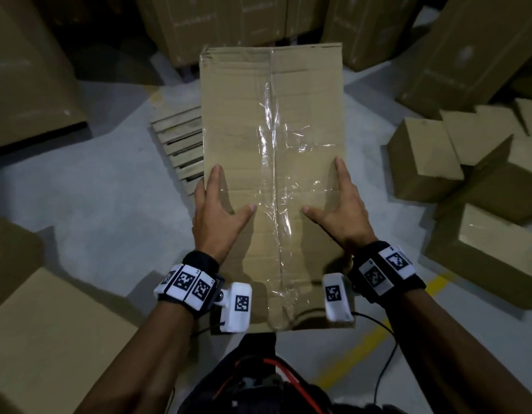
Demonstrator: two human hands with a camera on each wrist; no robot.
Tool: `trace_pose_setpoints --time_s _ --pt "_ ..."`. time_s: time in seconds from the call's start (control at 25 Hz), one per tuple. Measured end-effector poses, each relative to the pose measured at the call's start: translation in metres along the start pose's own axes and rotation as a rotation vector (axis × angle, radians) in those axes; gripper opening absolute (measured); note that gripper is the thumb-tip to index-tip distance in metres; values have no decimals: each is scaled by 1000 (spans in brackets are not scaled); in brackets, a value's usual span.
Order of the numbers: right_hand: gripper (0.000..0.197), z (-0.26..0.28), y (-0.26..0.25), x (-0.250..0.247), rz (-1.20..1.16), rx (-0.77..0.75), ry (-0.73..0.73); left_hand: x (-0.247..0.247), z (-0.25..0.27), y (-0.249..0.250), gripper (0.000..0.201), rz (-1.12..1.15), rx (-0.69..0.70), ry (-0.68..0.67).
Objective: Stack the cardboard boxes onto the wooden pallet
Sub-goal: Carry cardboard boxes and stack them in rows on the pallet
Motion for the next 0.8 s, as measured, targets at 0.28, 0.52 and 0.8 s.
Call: trace_pose_setpoints --time_s 0.28,0.52,0.8 --pt "112 -171 27 -7 -8 0 107 134 -127 63 98 52 34 -79" --pt "115 -296 73 -32 -16 6 148 249 -191 121 97 38 75 -138" --pt "112 -478 152 -65 -49 -16 51 415 -245 175 98 33 27 -39"
Point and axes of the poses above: each hand's wrist, its own z-axis away from the middle knuckle, its own x-axis out of the palm, y = z × x, the point moved 2 cm from there along -z, towards the middle knuckle, and after that the axes turned 15 degrees about y, right-handed, at the moved point
